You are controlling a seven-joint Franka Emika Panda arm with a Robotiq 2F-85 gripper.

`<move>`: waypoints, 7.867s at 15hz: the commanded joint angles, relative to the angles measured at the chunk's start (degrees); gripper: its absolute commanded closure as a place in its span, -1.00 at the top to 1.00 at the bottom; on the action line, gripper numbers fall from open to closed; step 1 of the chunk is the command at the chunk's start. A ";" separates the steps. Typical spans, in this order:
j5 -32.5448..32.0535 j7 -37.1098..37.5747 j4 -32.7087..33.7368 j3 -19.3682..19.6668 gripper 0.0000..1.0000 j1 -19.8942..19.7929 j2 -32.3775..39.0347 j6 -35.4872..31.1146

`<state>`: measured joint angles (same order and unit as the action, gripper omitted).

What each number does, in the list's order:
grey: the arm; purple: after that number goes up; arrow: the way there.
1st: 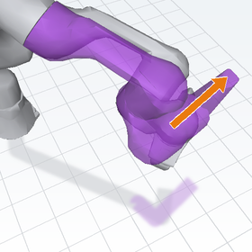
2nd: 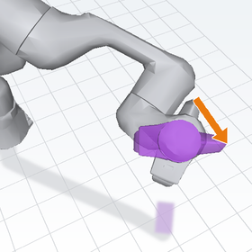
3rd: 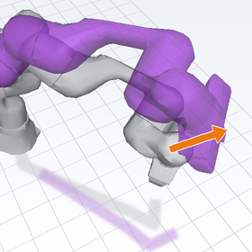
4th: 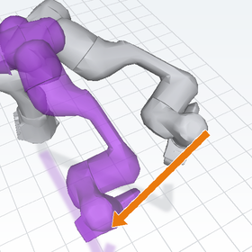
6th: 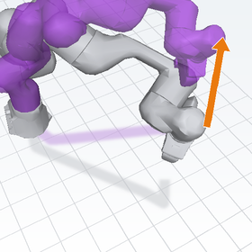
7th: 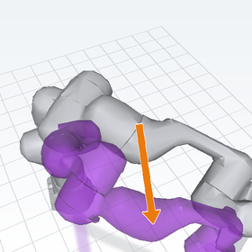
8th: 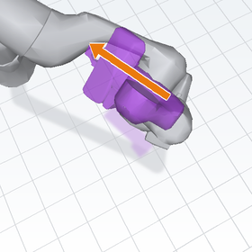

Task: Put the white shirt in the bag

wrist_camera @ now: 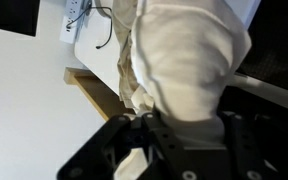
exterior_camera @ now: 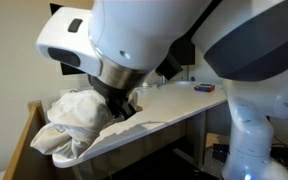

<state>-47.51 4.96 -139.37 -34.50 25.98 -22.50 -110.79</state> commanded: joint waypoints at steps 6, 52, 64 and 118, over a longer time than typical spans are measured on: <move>19.76 -6.87 6.85 2.96 -0.71 3.00 8.09 1.22; 45.55 28.86 45.73 12.38 -0.77 18.17 42.22 37.35; 37.64 27.50 45.29 17.14 -0.77 19.18 42.65 25.42; 31.75 38.47 52.29 21.69 -0.78 24.82 52.95 38.72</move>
<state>-15.30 43.19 -88.56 -13.48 49.90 30.36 -73.14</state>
